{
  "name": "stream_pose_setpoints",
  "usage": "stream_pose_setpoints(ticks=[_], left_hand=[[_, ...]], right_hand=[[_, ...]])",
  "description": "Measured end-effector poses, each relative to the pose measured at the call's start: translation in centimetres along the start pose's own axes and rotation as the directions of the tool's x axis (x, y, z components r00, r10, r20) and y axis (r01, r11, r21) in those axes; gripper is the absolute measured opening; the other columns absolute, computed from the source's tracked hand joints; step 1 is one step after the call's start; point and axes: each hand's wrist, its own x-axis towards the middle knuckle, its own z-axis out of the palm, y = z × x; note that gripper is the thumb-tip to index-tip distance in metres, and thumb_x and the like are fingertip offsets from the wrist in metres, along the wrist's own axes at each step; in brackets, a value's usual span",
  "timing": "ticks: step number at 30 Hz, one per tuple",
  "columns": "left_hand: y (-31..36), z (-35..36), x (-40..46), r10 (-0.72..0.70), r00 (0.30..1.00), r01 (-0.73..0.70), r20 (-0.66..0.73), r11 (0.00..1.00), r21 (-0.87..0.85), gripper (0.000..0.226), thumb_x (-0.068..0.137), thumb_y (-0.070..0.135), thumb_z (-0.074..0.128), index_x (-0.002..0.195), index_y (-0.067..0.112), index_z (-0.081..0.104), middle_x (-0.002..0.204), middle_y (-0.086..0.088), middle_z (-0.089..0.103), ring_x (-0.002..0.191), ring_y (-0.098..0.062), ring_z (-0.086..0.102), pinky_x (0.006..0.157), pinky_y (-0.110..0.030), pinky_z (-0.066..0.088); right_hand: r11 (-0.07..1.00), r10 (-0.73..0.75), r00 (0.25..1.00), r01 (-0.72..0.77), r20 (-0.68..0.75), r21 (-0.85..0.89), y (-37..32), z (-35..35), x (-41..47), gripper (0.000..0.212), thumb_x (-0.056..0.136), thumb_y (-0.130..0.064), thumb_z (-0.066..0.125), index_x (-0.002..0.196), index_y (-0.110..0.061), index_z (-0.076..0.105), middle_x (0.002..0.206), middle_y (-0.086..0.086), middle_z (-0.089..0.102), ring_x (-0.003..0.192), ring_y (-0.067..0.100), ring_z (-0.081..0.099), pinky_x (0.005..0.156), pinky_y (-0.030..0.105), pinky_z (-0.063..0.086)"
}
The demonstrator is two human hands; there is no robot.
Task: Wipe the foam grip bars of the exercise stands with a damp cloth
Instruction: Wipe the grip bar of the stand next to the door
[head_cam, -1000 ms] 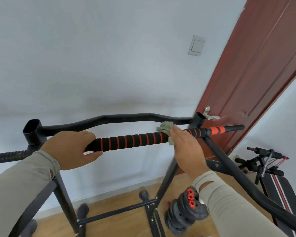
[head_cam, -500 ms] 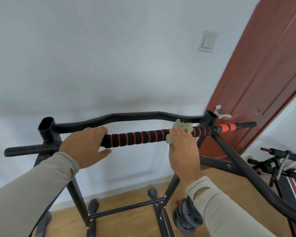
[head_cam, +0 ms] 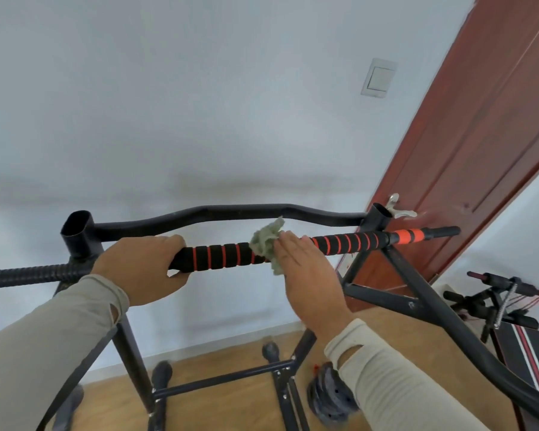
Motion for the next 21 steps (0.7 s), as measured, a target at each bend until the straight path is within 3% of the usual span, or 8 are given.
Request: stream_pose_setpoints(ticks=[2, 5, 10, 13, 15, 17, 21], left_hand=[[0.0, -0.3, 0.1, 0.002, 1.000, -0.002, 0.018, 1.000, 0.019, 0.025, 0.083, 0.058, 0.056, 0.082, 0.035, 0.046, 0.060, 0.014, 0.055, 0.050, -0.003, 0.053, 0.048, -0.019, 0.035], [0.1, -0.6, 0.2, -0.017, 0.999, 0.017, 0.034, 1.000, 0.005, 0.026, 0.081, 0.059, 0.055, 0.079, 0.035, 0.046, 0.056, 0.012, 0.056, 0.048, -0.004, 0.055, 0.049, -0.020, 0.045], [-0.4, -0.6, 0.7, -0.013, 0.996, 0.014, 0.088, 1.000, -0.016, 0.030, 0.078, 0.065, 0.050, 0.077, 0.035, 0.043, 0.056, 0.012, 0.058, 0.049, -0.003, 0.056, 0.056, -0.026, 0.052], [-0.2, -1.0, 0.8, 0.008, 0.991, -0.004, 0.136, 1.000, -0.029, 0.029, 0.081, 0.064, 0.051, 0.090, 0.037, 0.042, 0.059, 0.012, 0.059, 0.051, -0.003, 0.057, 0.057, -0.024, 0.052], [0.3, -0.9, 0.3, 0.011, 0.999, -0.011, 0.030, 1.000, -0.017, 0.031, 0.082, 0.060, 0.057, 0.094, 0.036, 0.041, 0.067, 0.013, 0.056, 0.056, -0.005, 0.056, 0.052, -0.025, 0.048], [0.5, 0.0, -0.4, 0.028, 0.992, -0.030, -0.119, 0.999, -0.012, 0.032, 0.079, 0.056, 0.063, 0.091, 0.032, 0.046, 0.075, 0.014, 0.050, 0.061, -0.007, 0.052, 0.050, -0.026, 0.045], [0.3, 1.0, -1.2, -0.001, 0.987, -0.016, -0.160, 0.994, -0.106, 0.029, 0.077, 0.056, 0.064, 0.091, 0.033, 0.054, 0.077, 0.015, 0.051, 0.068, -0.007, 0.052, 0.055, -0.025, 0.046]], right_hand=[[0.989, 0.140, 0.989, -0.137, 0.043, -0.060, 4.9, -0.5, -0.6, 0.060, 0.076, 0.010, 0.071, 0.134, -0.002, 0.063, 0.139, 0.014, 0.063, 0.129, 0.031, 0.061, 0.116, 0.051, 0.035], [0.923, 0.368, 0.923, -0.349, 0.113, -0.161, 11.1, -1.9, -2.0, 0.063, 0.072, 0.016, 0.072, 0.133, 0.002, 0.063, 0.136, 0.019, 0.064, 0.115, 0.041, 0.068, 0.103, 0.054, 0.051], [0.758, 0.650, 0.750, -0.628, 0.120, -0.178, 16.0, -4.3, -3.1, 0.046, 0.093, 0.001, 0.052, 0.138, -0.003, 0.058, 0.138, 0.017, 0.063, 0.114, 0.040, 0.065, 0.095, 0.047, 0.053], [0.747, 0.665, 0.742, -0.661, 0.086, -0.071, 14.3, -3.8, -3.3, 0.039, 0.097, -0.005, 0.055, 0.136, -0.003, 0.061, 0.141, 0.017, 0.061, 0.121, 0.040, 0.062, 0.102, 0.046, 0.049], [0.771, 0.634, 0.771, -0.636, 0.050, 0.037, 12.4, -3.3, -2.9, 0.040, 0.096, -0.001, 0.058, 0.136, -0.001, 0.062, 0.144, 0.017, 0.058, 0.133, 0.037, 0.055, 0.113, 0.044, 0.039], [0.819, 0.567, 0.823, -0.567, 0.024, 0.086, 9.8, -2.7, -2.3, 0.042, 0.091, 0.004, 0.063, 0.133, 0.001, 0.063, 0.139, 0.018, 0.062, 0.132, 0.036, 0.057, 0.114, 0.041, 0.035], [0.900, 0.400, 0.916, -0.400, 0.035, 0.175, 1.3, -0.9, -0.7, 0.043, 0.090, -0.002, 0.066, 0.133, -0.001, 0.064, 0.140, 0.016, 0.062, 0.134, 0.034, 0.055, 0.117, 0.046, 0.033]])
